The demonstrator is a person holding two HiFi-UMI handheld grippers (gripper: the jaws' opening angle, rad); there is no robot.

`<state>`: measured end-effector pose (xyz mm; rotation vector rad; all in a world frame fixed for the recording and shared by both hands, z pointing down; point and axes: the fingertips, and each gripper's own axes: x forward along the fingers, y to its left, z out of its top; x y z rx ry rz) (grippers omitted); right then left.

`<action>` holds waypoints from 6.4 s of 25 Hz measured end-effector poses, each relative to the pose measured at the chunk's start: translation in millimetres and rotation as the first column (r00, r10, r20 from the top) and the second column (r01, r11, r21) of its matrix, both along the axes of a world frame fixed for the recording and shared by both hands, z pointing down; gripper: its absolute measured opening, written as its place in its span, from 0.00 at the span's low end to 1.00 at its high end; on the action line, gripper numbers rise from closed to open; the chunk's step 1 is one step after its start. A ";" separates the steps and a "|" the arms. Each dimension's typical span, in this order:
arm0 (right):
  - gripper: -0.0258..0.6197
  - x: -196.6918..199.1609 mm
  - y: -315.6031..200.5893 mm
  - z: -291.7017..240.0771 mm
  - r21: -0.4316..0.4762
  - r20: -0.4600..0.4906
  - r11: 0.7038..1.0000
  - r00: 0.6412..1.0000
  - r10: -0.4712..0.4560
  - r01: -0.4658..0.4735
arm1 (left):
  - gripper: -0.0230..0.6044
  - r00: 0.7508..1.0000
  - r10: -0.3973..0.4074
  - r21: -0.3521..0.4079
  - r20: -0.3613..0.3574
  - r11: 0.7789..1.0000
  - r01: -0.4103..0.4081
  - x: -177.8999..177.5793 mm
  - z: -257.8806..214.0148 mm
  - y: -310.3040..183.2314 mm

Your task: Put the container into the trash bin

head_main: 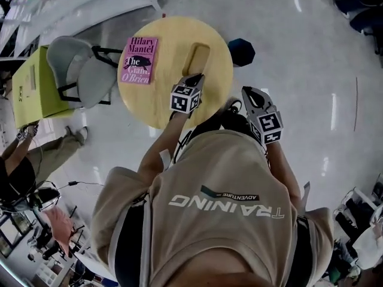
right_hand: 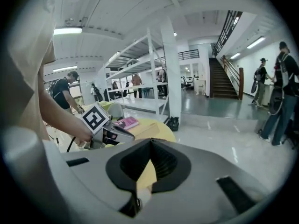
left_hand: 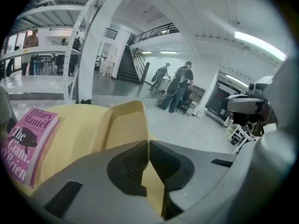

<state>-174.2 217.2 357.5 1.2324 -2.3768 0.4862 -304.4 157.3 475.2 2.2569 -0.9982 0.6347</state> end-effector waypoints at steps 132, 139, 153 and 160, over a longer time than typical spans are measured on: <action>0.04 281.8 -274.5 582.2 -0.589 0.030 0.801 0.993 -0.113 0.109 | 0.19 0.934 0.165 -0.553 0.318 0.832 0.041 310.8 571.7 -208.5; 0.04 292.9 -271.8 531.4 -0.552 -0.007 0.829 0.994 -0.113 0.090 | 0.06 0.923 0.089 -0.453 0.375 0.886 0.099 302.9 510.5 -227.5; 0.04 291.4 -293.0 320.2 -0.406 -0.002 0.913 0.999 -0.045 0.040 | 0.05 0.979 -0.091 -0.262 0.180 0.955 0.137 342.7 237.2 -225.6; 0.04 264.2 -263.3 207.7 -0.326 0.012 0.930 0.984 -0.179 0.173 | 0.05 0.980 -0.130 -0.091 0.150 0.985 0.145 322.7 98.5 -219.2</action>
